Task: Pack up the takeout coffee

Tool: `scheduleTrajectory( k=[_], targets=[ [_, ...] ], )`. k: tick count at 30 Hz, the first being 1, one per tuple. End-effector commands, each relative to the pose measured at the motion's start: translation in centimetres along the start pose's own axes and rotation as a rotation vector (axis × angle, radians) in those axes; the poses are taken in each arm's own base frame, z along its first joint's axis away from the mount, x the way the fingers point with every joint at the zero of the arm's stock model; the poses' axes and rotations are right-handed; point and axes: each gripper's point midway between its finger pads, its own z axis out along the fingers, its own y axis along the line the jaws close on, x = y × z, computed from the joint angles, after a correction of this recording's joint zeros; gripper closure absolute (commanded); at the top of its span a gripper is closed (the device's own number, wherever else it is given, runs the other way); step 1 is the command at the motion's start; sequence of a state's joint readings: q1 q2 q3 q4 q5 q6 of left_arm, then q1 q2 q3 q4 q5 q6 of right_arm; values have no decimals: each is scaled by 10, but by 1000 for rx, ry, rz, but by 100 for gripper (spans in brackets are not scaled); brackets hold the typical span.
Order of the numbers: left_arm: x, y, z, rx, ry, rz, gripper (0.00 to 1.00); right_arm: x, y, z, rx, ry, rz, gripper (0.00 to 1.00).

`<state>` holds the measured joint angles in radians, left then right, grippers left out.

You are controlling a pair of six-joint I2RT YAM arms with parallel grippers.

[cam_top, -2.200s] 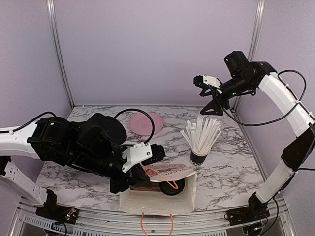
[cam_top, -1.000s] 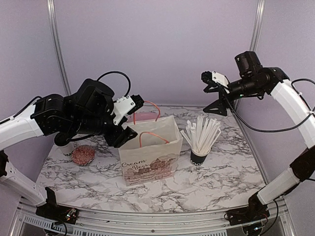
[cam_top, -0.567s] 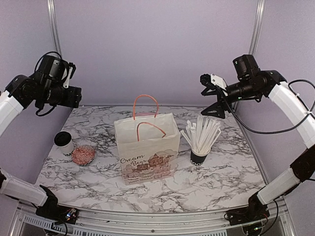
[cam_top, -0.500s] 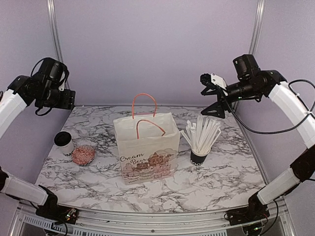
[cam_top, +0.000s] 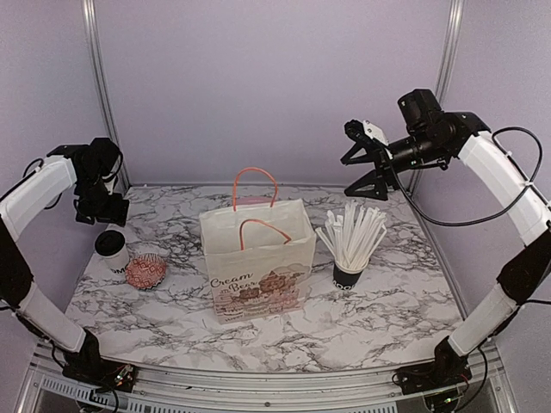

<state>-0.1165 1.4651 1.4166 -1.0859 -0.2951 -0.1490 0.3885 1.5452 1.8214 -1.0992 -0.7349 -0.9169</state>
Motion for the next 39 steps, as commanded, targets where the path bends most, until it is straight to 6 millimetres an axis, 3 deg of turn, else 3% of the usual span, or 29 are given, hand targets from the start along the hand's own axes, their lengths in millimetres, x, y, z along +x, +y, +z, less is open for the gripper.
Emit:
scheduleTrajectory(
  k=[1, 7, 18, 22, 29, 39],
  targets=[
    [5, -6, 13, 63, 84, -4, 12, -11, 8, -5, -62, -42, 9, 11],
    [12, 21, 31, 47, 144, -128, 15, -13, 12, -4, -90, -56, 14, 11],
    [12, 10, 55, 91, 221, -129, 19, -10, 12, -3, -93, -44, 22, 11],
    [17, 17, 64, 45, 247, -121, 19, -8, 12, -3, -91, -37, 23, 12],
    [19, 11, 68, 78, 264, -125, 26, -7, 12, -1, -94, -35, 27, 12],
    [25, 7, 77, 82, 303, -120, 25, -5, 12, -2, -89, -30, 27, 12]
  ],
)
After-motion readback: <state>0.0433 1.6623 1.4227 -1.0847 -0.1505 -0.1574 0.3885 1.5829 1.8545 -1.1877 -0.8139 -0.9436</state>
